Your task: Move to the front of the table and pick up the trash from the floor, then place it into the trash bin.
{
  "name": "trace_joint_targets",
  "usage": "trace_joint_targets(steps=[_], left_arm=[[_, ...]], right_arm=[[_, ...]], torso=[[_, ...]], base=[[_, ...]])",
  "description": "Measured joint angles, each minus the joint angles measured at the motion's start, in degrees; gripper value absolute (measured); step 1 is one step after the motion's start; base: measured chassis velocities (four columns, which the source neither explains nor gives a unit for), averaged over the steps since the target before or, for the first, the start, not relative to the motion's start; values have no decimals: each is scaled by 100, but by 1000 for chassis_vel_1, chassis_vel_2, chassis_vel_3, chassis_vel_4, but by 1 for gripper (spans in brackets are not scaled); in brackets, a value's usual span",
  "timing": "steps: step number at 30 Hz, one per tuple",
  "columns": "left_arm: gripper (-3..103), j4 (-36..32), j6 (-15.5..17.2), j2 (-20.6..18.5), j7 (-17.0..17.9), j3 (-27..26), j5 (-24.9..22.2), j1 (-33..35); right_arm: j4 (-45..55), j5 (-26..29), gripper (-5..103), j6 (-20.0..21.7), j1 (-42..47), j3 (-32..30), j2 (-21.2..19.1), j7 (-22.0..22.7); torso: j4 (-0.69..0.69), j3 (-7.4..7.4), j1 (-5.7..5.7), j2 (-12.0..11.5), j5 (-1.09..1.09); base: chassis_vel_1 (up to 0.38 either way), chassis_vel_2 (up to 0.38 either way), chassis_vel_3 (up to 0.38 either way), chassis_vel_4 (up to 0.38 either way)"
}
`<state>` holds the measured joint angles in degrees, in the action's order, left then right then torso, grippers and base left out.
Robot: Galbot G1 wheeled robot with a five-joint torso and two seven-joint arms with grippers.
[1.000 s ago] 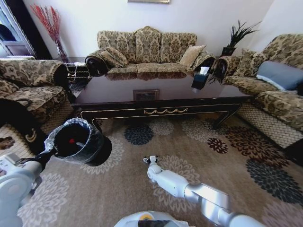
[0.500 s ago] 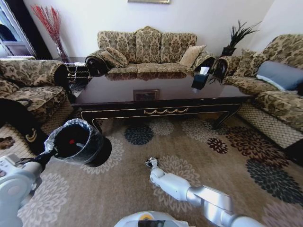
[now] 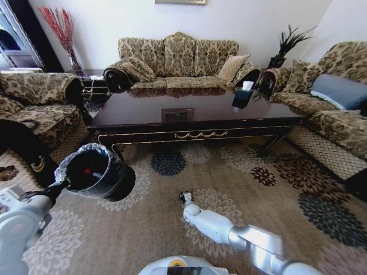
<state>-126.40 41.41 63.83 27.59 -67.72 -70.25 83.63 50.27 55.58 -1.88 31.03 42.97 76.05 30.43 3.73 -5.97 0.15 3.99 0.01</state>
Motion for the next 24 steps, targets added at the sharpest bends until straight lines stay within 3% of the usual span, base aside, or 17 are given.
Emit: trace_joint_targets(steps=[1,3,7,9,10,12,15,17,19,24], left_arm=[[3,0,0,8,-1,9,8,0],[3,2,0,12,-4,14,15,0],[3,11,0,9,-9,15,27,-1],[3,7,0,7,-9,11,26,1],[3,0,0,4,-10,5,26,9],[3,-5,0,3,-11,0,25,15],[3,-9,0,2,-13,-8,23,20],[3,-11,0,3,-15,-8,22,20],[3,-12,-1,4,-16,-8,21,21],[3,-16,-1,11,-19,13,28,17]], right_arm=[[55,2,41,-13,-11,-11,-42,-70],[108,2,41,-23,-17,-17,-74,-127],[326,11,63,-15,-23,-2,-191,-227],[381,20,63,19,-23,16,-218,-229],[465,52,74,85,-24,50,-264,-229],[555,91,74,183,-26,81,-313,-229],[829,171,91,543,-35,207,-505,-230],[854,162,91,624,-35,234,-541,-231],[859,149,99,723,-29,261,-580,-230],[816,139,100,764,-16,312,-603,-282]], torso=[[0,0,0,0,0],[0,0,0,0,0],[0,0,0,0,-1],[0,0,0,0,0],[0,0,0,0,0],[-1,0,0,0,0],[0,0,0,0,0],[0,0,0,0,0],[0,0,0,0,-1],[0,0,0,0,0]], base=[[0,0,0,0],[0,0,0,0],[0,0,0,0],[0,0,0,0],[0,0,0,0],[0,0,0,0],[0,0,0,0],[0,0,0,0],[0,0,0,0],[0,0,0,0]])
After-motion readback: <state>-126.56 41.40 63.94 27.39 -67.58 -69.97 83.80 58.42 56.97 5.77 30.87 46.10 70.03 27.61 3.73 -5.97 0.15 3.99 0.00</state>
